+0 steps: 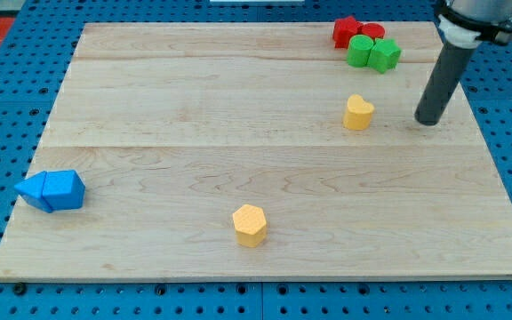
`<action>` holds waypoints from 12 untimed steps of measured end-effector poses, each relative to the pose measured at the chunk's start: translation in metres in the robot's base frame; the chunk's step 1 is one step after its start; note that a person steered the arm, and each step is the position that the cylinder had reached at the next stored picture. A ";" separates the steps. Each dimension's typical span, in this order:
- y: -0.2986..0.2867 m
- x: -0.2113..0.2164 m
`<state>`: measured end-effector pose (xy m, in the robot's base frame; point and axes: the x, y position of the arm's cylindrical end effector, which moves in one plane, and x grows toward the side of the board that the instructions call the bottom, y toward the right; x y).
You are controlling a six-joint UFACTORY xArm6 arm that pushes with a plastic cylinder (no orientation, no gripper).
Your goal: Move the yellow heart into the group of blocks
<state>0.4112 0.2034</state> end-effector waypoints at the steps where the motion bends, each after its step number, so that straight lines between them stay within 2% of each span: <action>1: -0.081 -0.004; 2: -0.112 -0.063; 3: -0.114 -0.084; 4: -0.122 -0.039; 5: -0.160 -0.054; 6: -0.134 -0.088; 7: -0.150 -0.082; 8: -0.194 -0.101; 10: -0.122 -0.125; 11: -0.117 -0.142; 12: -0.129 -0.133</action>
<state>0.2783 0.0740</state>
